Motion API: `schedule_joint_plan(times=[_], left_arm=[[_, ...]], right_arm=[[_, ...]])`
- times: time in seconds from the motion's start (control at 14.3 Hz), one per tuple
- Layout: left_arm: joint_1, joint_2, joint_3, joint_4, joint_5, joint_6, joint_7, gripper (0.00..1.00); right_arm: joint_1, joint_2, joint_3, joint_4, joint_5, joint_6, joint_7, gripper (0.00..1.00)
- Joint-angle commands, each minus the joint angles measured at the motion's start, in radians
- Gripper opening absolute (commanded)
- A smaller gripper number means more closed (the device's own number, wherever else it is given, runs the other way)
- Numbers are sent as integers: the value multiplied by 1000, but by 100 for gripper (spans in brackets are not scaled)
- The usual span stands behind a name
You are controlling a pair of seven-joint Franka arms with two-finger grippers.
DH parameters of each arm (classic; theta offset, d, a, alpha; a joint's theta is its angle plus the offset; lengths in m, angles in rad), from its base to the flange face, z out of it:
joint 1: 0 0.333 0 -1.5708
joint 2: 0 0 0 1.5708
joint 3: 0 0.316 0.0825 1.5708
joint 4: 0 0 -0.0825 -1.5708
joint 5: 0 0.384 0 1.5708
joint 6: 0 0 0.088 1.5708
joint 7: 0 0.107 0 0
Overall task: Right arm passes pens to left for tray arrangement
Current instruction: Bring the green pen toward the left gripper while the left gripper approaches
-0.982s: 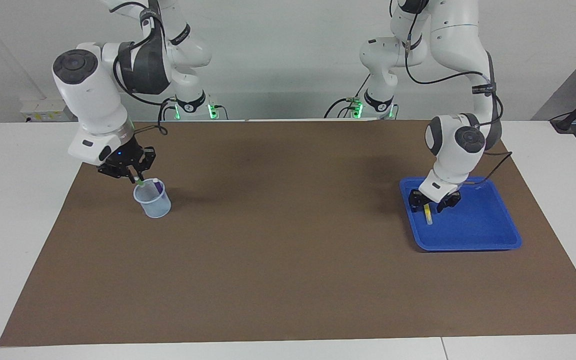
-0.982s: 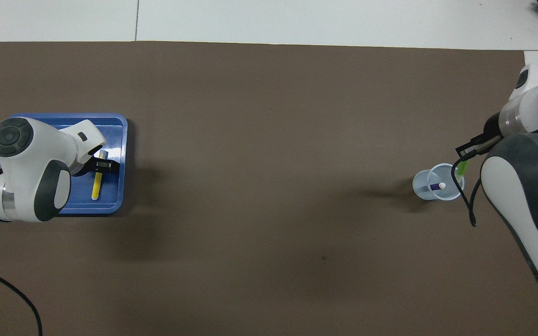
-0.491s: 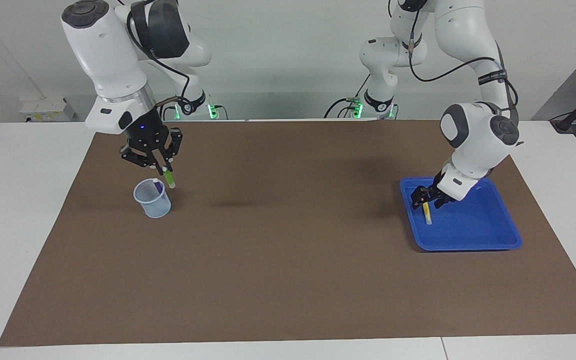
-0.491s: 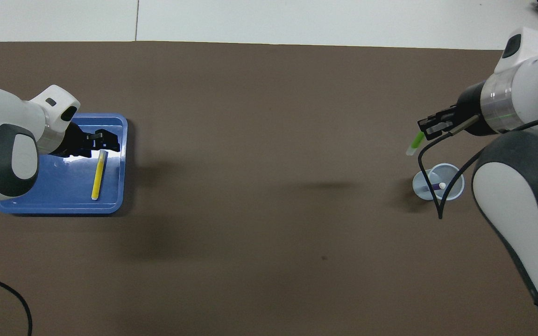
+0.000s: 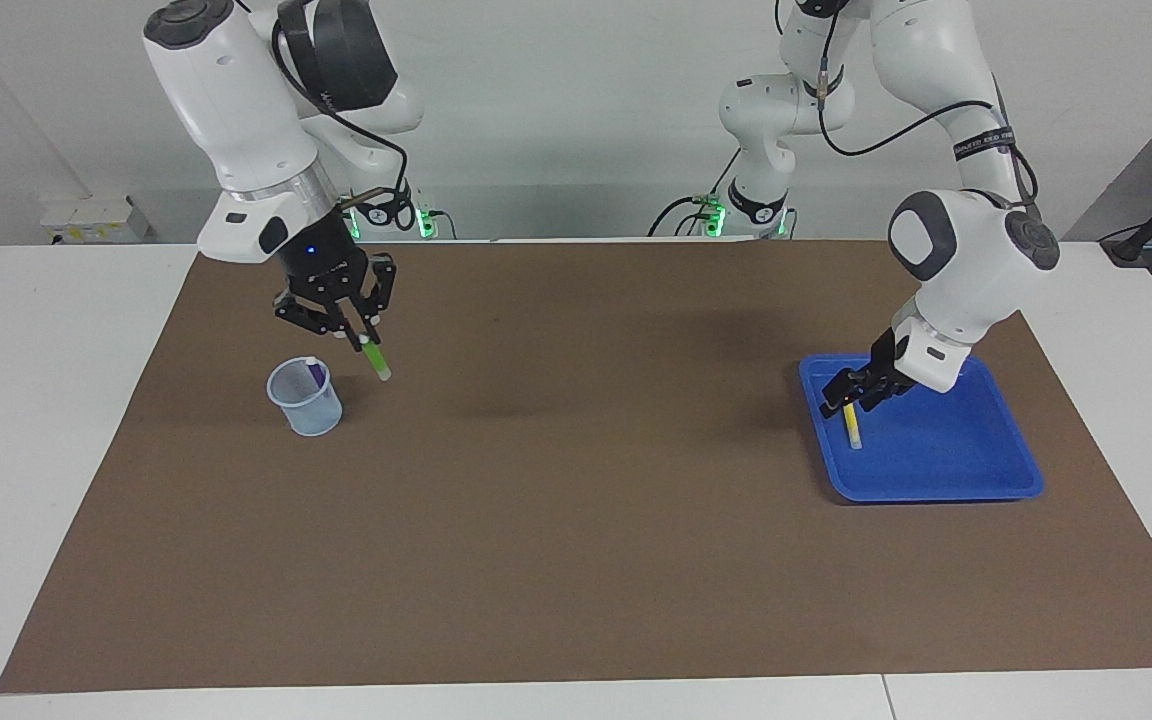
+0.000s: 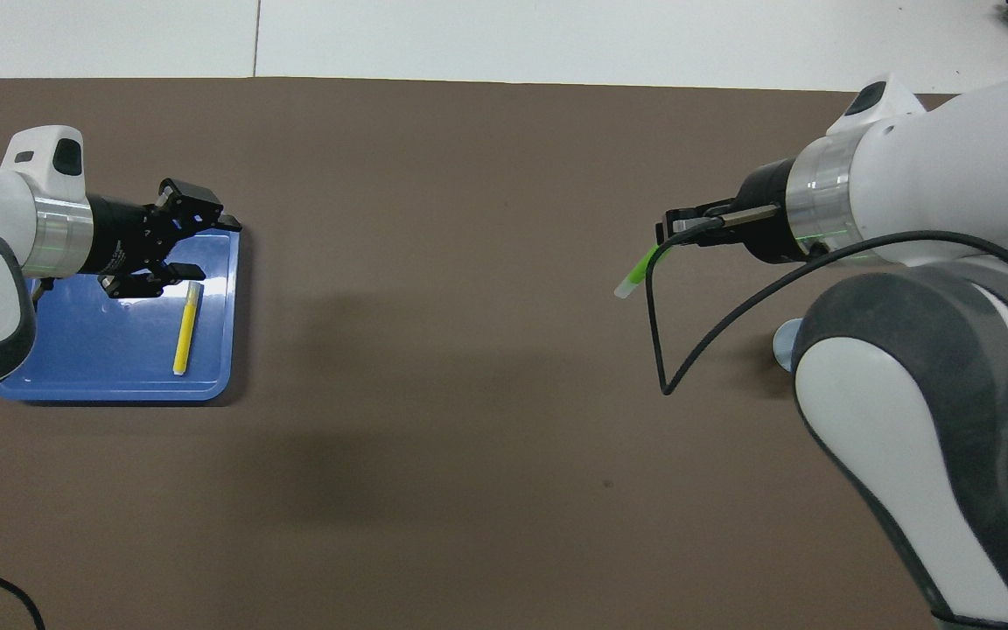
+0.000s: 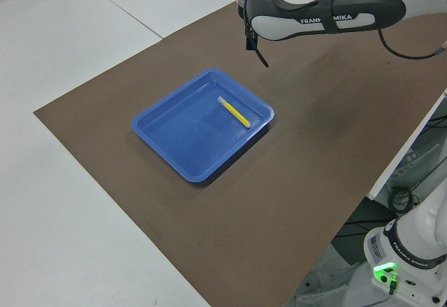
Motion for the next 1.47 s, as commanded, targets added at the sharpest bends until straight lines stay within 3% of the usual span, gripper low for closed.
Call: schedule_joint_plan(times=[0.0, 0.21, 0.49, 0.7, 0.91, 1.19, 1.4], left_arm=[[-18, -38, -2, -5, -100, 38, -228, 81], [-74, -61, -2, -13, -154, 128, -510, 81], [-136, -78, -2, -33, -227, 205, -746, 81], [-205, -91, -2, -84, -230, 309, -930, 85], [-255, -117, -1, -96, -229, 308, -1069, 87], [-307, -150, -1, -102, -226, 300, -1081, 87], [-344, -162, -1, -128, -221, 299, -1010, 87]], right_arm=[[23, -34, 5, -92, 73, 99, 103, 0], [54, -72, 5, -191, 145, 201, 130, 0], [77, -83, 5, -216, 254, 262, 238, 0], [149, -88, 6, -264, 255, 398, 385, 0], [221, -83, 5, -314, 257, 544, 473, 0], [272, -82, 6, -345, 314, 652, 545, 0], [272, -82, 5, -347, 326, 660, 549, 0]])
